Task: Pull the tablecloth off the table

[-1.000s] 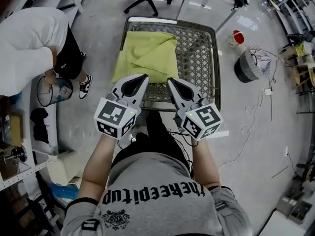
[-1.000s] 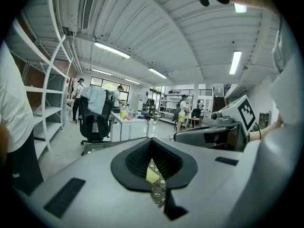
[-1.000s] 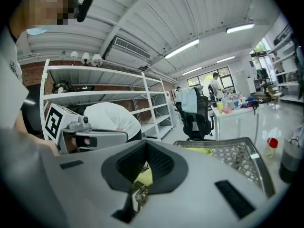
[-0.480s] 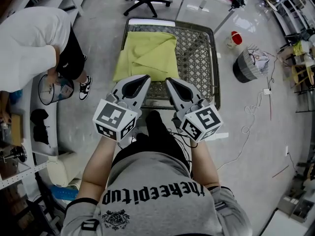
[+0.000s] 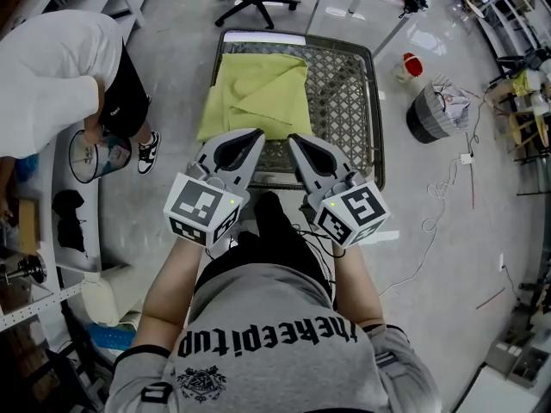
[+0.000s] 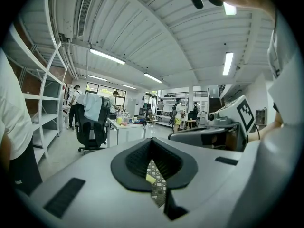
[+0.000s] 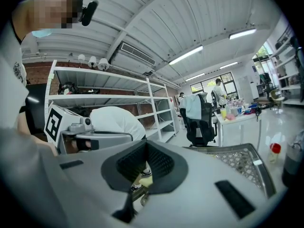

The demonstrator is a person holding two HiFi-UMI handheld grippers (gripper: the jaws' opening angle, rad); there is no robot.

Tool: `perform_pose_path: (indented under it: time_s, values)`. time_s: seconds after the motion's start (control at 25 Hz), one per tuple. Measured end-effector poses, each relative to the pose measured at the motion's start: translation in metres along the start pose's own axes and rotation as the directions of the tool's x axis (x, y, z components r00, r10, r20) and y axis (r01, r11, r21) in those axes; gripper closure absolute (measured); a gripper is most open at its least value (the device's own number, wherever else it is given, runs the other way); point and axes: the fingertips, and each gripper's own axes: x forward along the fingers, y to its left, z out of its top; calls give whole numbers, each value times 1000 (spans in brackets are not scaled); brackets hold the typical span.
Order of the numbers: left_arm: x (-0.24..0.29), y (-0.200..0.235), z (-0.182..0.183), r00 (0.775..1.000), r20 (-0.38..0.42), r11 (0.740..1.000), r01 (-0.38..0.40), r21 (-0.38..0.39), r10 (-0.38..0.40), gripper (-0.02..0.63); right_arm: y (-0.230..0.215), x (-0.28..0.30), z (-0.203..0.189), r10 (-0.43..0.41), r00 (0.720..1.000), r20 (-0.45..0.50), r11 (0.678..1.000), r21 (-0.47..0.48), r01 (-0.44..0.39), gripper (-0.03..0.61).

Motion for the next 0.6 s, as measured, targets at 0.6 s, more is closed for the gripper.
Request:
perform_pose_path:
  time_s: [0.6]
  values:
    - [1, -8, 6, 999, 40, 1000, 18, 13, -18, 600, 2, -5, 8, 8, 1000, 15, 1000, -12, -8, 569]
